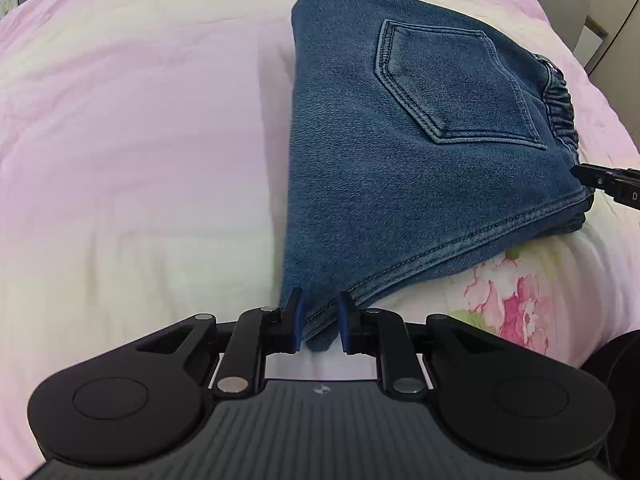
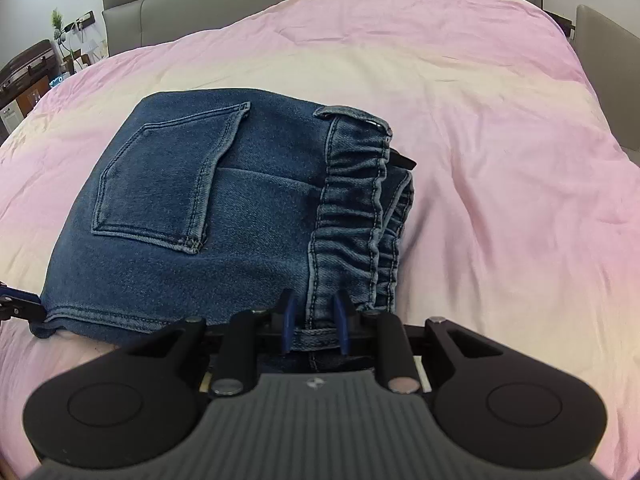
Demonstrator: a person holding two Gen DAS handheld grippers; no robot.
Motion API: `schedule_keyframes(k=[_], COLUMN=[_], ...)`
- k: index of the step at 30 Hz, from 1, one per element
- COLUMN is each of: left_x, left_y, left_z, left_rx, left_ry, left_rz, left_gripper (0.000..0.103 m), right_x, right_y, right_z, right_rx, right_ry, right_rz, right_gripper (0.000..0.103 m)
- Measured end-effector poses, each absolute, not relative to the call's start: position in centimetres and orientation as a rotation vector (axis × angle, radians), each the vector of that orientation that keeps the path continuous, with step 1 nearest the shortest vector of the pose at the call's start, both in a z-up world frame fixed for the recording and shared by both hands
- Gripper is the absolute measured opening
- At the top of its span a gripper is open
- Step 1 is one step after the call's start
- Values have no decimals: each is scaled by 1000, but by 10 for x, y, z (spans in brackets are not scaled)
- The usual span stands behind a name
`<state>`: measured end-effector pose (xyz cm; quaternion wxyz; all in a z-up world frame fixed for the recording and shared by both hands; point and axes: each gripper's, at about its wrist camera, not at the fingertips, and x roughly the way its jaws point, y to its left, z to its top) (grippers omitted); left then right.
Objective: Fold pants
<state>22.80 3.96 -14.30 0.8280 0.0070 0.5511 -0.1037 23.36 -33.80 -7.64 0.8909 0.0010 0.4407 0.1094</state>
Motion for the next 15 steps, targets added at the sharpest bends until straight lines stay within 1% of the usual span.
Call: schedule_keyframes(k=[3, 4, 5, 6, 8, 10, 12, 13, 15], left_x=[221, 218, 215, 213, 214, 225, 237, 244, 261], left_y=[44, 47, 51, 55, 60, 60, 59, 61, 61], left_z=[-142, -140, -136, -131, -118, -104, -94, -91, -87], left_rx=[41, 46, 44, 32, -9, -45, -76, -90, -124], left_ry=[1225, 1219, 1206, 1183, 1134, 1079, 1024, 1003, 978], left_rz=[-217, -211, -206, -204, -216, -222, -221, -222, -226], left_gripper=[23, 23, 23, 23, 23, 30, 47, 50, 59], right_x=[225, 222, 220, 216, 211, 209, 208, 209, 213], right_y=[-339, -339, -341, -344, -353, -364, -377, -385, -397], right_z=[-66, -61, -56, -51, -46, -42, -40, -40, -39], right_rx=[0, 5, 17, 41, 105, 159, 226, 269, 340], right_ry=[903, 895, 890, 897, 905, 907, 915, 919, 930], right_rz=[228, 230, 239, 247, 244, 236, 215, 207, 195], right_gripper=[18, 18, 24, 41, 53, 55, 62, 64, 69])
